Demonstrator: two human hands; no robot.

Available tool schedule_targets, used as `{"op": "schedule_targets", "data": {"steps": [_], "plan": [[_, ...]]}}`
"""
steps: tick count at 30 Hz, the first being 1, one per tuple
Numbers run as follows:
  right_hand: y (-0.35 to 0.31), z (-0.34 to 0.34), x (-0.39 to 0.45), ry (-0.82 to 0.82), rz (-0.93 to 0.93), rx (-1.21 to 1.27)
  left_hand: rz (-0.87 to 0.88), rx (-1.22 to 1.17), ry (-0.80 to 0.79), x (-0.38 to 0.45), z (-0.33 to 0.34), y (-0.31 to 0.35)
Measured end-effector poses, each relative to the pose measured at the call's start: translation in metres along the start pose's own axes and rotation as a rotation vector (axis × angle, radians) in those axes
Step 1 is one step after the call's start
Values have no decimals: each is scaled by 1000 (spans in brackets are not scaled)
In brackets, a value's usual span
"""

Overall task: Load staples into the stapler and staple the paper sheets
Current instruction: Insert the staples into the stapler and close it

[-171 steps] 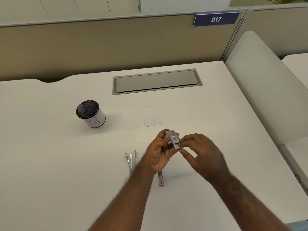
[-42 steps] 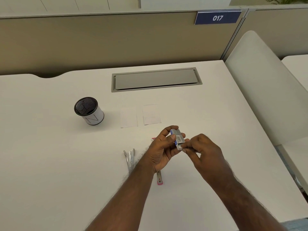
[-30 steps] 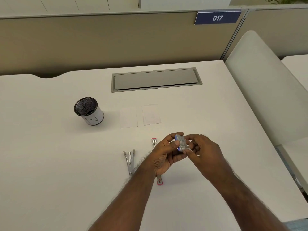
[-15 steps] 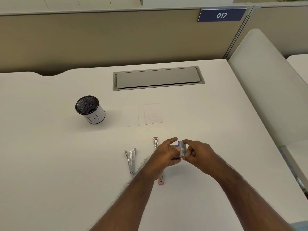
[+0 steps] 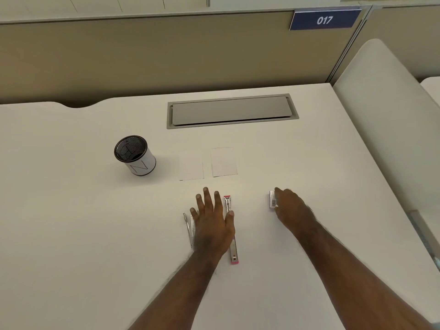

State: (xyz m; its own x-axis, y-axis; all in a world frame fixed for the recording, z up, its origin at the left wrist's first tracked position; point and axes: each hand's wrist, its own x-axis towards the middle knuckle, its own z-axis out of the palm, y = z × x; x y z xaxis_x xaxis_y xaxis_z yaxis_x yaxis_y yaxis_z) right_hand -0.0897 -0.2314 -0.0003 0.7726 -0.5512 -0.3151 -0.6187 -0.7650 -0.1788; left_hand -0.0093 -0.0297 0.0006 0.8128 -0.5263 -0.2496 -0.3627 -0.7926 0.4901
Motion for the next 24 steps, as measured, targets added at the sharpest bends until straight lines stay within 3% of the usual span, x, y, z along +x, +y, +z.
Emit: {"op": "schedule_targets", "data": {"steps": [6,10,14,17,24], "plan": [[4,5,5,-49,8,-63,-33,21,-114,-4,8,1],[-3,-1,-9,172,2,172,-18,-83,25,-4,5,4],[-36,3,-22,-11,14,433,-6,-234,95,-4,-1,11],[-56,19,-29,-127,27,619,-103,-314,74,-3,-5,13],[-78,41,-30,-141,133,855,-377,-508,-54,6,-2,8]]}}
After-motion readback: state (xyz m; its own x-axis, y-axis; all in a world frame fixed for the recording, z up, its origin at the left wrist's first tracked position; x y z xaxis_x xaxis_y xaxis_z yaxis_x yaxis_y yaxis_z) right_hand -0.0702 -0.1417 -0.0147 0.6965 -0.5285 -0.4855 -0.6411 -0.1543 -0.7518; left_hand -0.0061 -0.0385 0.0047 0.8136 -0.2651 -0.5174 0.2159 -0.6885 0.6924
